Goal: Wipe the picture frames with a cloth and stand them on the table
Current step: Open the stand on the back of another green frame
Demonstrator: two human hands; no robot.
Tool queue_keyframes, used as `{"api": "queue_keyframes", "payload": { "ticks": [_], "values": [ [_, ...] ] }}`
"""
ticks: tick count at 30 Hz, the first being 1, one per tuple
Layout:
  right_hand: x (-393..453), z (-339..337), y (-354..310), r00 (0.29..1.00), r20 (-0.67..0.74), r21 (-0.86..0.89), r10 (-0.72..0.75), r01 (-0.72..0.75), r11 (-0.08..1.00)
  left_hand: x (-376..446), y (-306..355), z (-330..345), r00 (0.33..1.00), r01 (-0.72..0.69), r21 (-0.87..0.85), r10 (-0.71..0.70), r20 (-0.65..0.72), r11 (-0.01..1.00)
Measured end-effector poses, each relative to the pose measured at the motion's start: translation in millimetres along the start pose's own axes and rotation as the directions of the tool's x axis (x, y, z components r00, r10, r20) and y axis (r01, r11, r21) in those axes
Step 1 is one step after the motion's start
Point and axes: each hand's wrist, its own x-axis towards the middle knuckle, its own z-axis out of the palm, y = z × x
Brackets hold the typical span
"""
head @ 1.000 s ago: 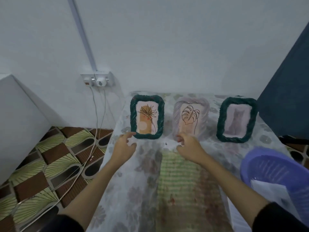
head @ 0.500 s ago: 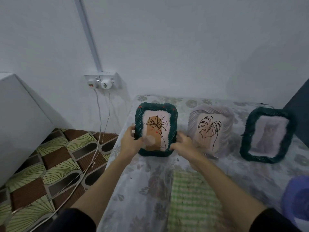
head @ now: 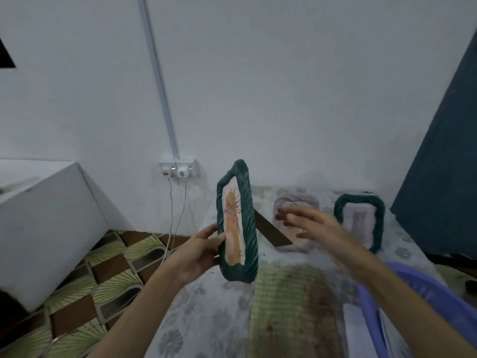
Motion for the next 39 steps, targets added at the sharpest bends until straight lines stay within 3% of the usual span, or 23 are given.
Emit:
{"api": "queue_keyframes", "payload": {
  "ticks": [4, 8, 12, 15, 17, 19, 21, 23, 27, 32, 34, 39],
  "values": [
    [-58, 5, -23, 0.977, 0.193, -0.147, 0.085, -0.057, 0.988, -55, -12, 38, 0.971, 0.049, -0.058, -0.033, 0.238, 0.997],
    [-110, 5, -29, 0.985, 0.172, 0.000, 0.028, -0.028, 1.000, -89, -29, 69, 0.943, 0.105, -0.022, -0.092, 0.321, 0.994],
    [-146, 2, -19, 0.998, 0.003, 0.107, 0.056, -0.056, 0.993, -104, -38, 89, 0.997, 0.043, 0.299, -0.059, 0.044, 0.953],
    [-160, -1, -1, 0.989, -0.136, -0.084, 0.053, -0.065, 0.994, -116, -40, 99, 0.985, -0.095, 0.407, 0.146, -0.096, 0.908],
    [-165, -3, 12, 0.980, -0.196, -0.206, 0.043, -0.084, 0.975, -123, -44, 107, 0.940, -0.263, 0.545, 0.339, -0.042, 0.797],
    [-166, -3, 24, 0.970, -0.237, -0.263, 0.048, -0.112, 0.958, -124, -57, 115, 0.873, -0.376, 0.756, 0.478, 0.096, 0.536],
    [-164, -4, 35, 0.957, -0.283, -0.287, 0.057, -0.141, 0.947, -114, -79, 116, 0.866, -0.319, 0.928, 0.457, 0.203, 0.191],
    [-158, -4, 44, 0.952, -0.298, -0.292, 0.074, -0.165, 0.942, -100, -101, 112, 0.912, -0.162, 0.986, 0.374, 0.168, -0.047],
    [-134, 1, 70, 0.950, -0.295, -0.407, 0.105, -0.224, 0.886, -70, -133, 101, 0.937, -0.020, 0.988, 0.342, 0.071, -0.152],
    [-97, 12, 105, 0.941, -0.317, -0.502, 0.121, -0.275, 0.820, -35, -149, 83, 0.940, 0.004, 0.937, 0.322, 0.116, -0.349],
    [-79, 16, 119, 0.933, -0.328, -0.529, 0.148, -0.311, 0.790, -17, -155, 69, 0.956, 0.068, 0.916, 0.289, 0.054, -0.396],
    [-49, 26, 143, 0.920, -0.350, -0.634, 0.179, -0.373, 0.677, 21, -171, 53, 0.974, 0.055, 0.904, 0.222, 0.044, -0.423]
  ]
}}
